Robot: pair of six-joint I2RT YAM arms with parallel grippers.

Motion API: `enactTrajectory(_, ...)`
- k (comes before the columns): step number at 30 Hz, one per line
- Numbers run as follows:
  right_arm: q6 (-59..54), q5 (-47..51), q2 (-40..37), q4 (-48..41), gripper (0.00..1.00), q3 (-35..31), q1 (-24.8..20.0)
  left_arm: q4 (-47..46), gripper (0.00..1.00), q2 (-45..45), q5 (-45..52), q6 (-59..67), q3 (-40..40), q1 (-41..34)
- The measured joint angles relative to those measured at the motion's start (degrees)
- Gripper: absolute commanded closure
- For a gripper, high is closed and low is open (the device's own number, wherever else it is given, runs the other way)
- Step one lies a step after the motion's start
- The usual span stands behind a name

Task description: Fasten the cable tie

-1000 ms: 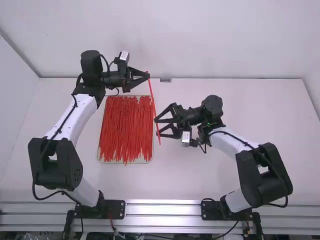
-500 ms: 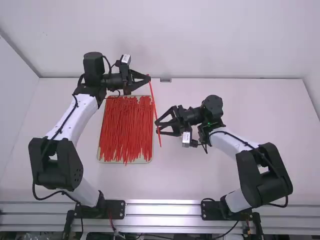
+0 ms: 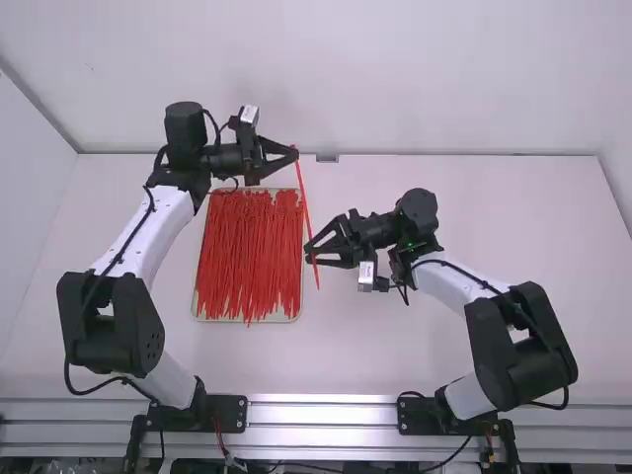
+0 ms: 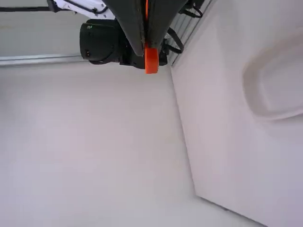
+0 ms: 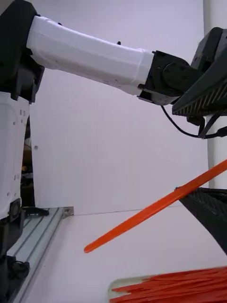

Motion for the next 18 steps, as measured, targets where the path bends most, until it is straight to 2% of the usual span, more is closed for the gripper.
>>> enactTrajectory(7,-0.07,-0.02,-0.02,0.04,0.62,-1.11,0.00,0.17,0.98,0.00,-0.17,0.02,0.00,0.11)
enactTrajectory(18,0.13,-0.15,0.00,0.15,0.73,-2.64,0.00,-1.70,0.98,0.00,-0.15,2.56,0.00,0.11)
